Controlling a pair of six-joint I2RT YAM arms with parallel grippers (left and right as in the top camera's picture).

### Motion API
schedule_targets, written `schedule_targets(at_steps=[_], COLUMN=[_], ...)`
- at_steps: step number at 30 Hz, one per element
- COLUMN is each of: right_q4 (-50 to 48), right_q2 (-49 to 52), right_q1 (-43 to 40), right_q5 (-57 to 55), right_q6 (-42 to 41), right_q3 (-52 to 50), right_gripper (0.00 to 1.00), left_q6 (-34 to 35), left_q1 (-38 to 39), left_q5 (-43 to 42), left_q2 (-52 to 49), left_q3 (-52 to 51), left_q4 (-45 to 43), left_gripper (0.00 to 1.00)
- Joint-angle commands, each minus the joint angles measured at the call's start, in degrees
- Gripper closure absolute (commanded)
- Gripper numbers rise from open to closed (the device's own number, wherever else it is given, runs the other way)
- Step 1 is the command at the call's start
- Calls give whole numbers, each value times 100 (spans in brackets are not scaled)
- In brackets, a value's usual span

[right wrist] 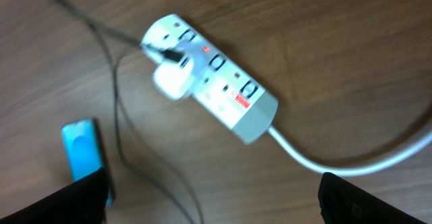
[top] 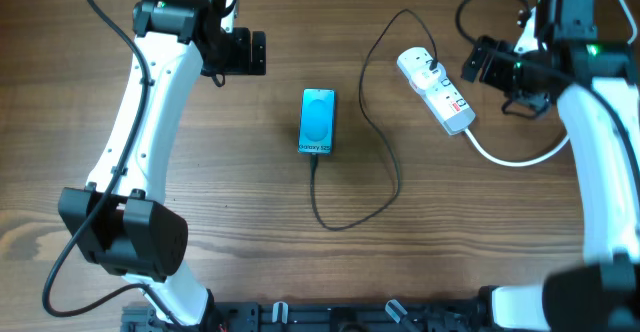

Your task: Plug charger to phone and switch on socket

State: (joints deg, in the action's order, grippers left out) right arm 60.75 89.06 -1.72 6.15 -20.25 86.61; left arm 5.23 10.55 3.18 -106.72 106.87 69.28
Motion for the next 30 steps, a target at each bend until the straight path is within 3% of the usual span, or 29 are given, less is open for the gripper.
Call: schedule_targets(at_steps=[1,9,14,19,30], right_q4=[-57,-767,-184,328,339], right_q2=[-1021,-3956,-5248,-5536,-5515], right_q1=[192,315,315,315,315], right_q5=[-57,-442,-439,-439,-442], right_q6=[-37,-31,-90,-90,-76], right_q3=[-671,-2712,-3193,-3193,-3193], right_gripper=[0,0,0,0,1], left_q6=[33,33,33,33,33], left_q1=[-7,-7,-7,-7,-7], left_q5=[55,55,55,55,55], left_q2=[-31,-31,-31,-31,-31], left_q3=[-24,-24,-24,-24,-24], left_q4=[-4,-4,-4,-4,-4], left_gripper=[0,0,0,0,0])
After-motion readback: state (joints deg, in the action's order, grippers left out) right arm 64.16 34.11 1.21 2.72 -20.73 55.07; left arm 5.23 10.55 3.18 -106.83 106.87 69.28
